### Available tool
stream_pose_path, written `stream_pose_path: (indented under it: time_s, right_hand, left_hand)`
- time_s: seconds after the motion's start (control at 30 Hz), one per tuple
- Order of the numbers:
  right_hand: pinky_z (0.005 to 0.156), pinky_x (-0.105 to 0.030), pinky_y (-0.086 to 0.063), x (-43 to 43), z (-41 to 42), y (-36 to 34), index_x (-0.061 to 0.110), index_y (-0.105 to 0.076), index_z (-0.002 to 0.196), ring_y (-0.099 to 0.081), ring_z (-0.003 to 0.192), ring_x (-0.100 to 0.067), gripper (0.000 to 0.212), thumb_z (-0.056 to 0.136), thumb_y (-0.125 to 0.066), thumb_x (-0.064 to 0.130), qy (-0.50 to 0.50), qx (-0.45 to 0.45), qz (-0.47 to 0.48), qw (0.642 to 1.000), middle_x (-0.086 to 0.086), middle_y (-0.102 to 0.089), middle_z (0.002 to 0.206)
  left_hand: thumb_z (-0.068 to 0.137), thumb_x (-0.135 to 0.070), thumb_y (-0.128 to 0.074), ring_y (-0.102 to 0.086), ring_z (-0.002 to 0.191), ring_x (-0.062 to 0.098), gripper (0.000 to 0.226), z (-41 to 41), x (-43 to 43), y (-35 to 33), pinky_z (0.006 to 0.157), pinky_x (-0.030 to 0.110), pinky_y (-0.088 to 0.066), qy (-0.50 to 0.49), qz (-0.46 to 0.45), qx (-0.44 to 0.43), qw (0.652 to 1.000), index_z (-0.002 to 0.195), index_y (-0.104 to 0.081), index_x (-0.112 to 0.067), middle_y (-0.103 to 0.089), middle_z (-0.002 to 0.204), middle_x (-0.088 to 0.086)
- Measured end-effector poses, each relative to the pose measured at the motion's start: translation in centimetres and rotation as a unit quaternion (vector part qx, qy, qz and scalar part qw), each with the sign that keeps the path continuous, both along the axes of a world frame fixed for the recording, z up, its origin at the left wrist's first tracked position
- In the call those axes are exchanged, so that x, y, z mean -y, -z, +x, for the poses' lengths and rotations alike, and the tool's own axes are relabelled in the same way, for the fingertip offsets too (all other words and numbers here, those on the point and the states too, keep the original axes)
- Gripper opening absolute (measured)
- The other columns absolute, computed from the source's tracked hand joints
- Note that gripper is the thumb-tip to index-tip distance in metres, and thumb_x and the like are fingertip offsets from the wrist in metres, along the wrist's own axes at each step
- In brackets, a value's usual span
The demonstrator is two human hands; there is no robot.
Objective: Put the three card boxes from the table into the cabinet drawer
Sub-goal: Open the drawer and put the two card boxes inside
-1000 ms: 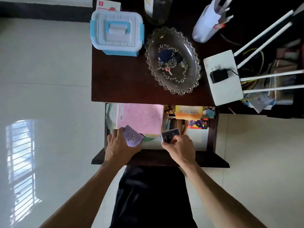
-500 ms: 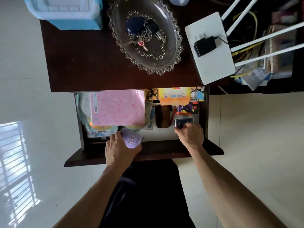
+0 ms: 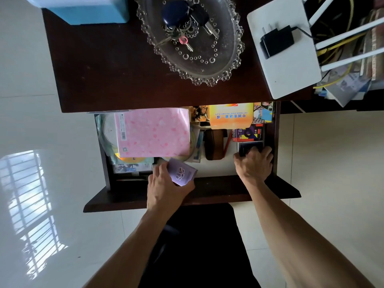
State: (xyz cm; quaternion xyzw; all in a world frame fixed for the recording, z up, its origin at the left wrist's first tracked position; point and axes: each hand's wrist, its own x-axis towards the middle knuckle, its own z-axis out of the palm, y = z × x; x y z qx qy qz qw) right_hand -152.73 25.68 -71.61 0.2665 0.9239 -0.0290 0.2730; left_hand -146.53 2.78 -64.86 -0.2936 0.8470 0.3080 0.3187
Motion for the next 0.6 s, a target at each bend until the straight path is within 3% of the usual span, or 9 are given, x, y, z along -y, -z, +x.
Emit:
stream_pose_path:
  time_s: [0.13, 0.23, 0.3, 0.4, 0.5, 0.6]
  right_hand:
    - [0.094, -0.052, -0.054, 0.1, -0.3, -0.8, 0.006, -0.061, 0.120, -0.050, 0.123, -0.040, 0.055, 0.084, -0.074, 0.046, 0.028, 0.013, -0.030, 0.999, -0.021, -0.041, 0.142]
    - [0.096, -0.049, -0.054, 0.8, -0.6, -3.4, 0.009, -0.061, 0.121, -0.053, 0.122, -0.033, 0.051, 0.085, -0.076, 0.040, -0.012, -0.014, -0.118, 0.993, -0.018, -0.049, 0.139]
    - [0.098, -0.042, -0.052, 1.7, -0.7, -6.1, 0.011, -0.061, 0.124, -0.058, 0.118, -0.025, 0.043, 0.087, -0.075, 0.029, -0.099, 0.006, -0.230, 0.968, -0.011, -0.058, 0.132]
    - [0.103, -0.036, -0.047, 4.0, -0.4, -10.8, 0.021, -0.055, 0.131, -0.056, 0.123, -0.017, 0.053, 0.081, -0.074, 0.023, -0.196, 0.084, -0.360, 0.908, 0.001, -0.058, 0.135]
    - [0.100, -0.039, -0.048, 6.2, -0.3, -14.1, 0.025, -0.050, 0.129, -0.054, 0.123, -0.017, 0.064, 0.071, -0.078, 0.032, -0.256, 0.112, -0.401, 0.872, 0.004, -0.056, 0.137]
    - [0.094, -0.040, -0.051, 7.8, -0.5, -15.5, 0.022, -0.052, 0.124, -0.059, 0.114, -0.022, 0.066, 0.066, -0.081, 0.033, -0.317, 0.128, -0.382, 0.859, -0.001, -0.059, 0.133]
  left_hand:
    - [0.057, -0.061, -0.071, -0.047, 0.110, 0.020, 0.092, 0.1, 0.2, -0.4, 0.093, 0.028, -0.039, 0.018, 0.012, 0.007, 1.000, 0.134, -0.041, -0.021, -0.049, 0.122, -0.005]
    - [0.058, -0.058, -0.074, -0.051, 0.110, 0.021, 0.092, 0.0, 0.7, -1.5, 0.093, 0.032, -0.046, 0.029, 0.037, 0.005, 0.999, 0.135, -0.040, -0.022, -0.047, 0.125, -0.004]
    - [0.059, -0.052, -0.079, -0.055, 0.107, 0.021, 0.091, -0.3, 1.1, -2.9, 0.088, 0.035, -0.051, 0.063, 0.058, 0.004, 0.996, 0.135, -0.039, -0.022, -0.046, 0.125, -0.003]
    - [0.058, -0.046, -0.080, -0.057, 0.108, 0.020, 0.091, -0.9, 1.5, -5.0, 0.086, 0.033, -0.052, 0.133, 0.081, 0.006, 0.988, 0.135, -0.038, -0.022, -0.045, 0.124, -0.004]
    - [0.059, -0.047, -0.077, -0.055, 0.114, 0.021, 0.096, -1.4, 1.6, -6.7, 0.093, 0.036, -0.050, 0.212, 0.091, 0.000, 0.973, 0.141, -0.035, -0.022, -0.046, 0.130, -0.003]
    - [0.057, -0.045, -0.077, -0.058, 0.109, 0.022, 0.090, -1.9, 1.5, -7.8, 0.093, 0.037, -0.050, 0.274, 0.091, 0.002, 0.957, 0.136, -0.039, -0.022, -0.046, 0.128, -0.003]
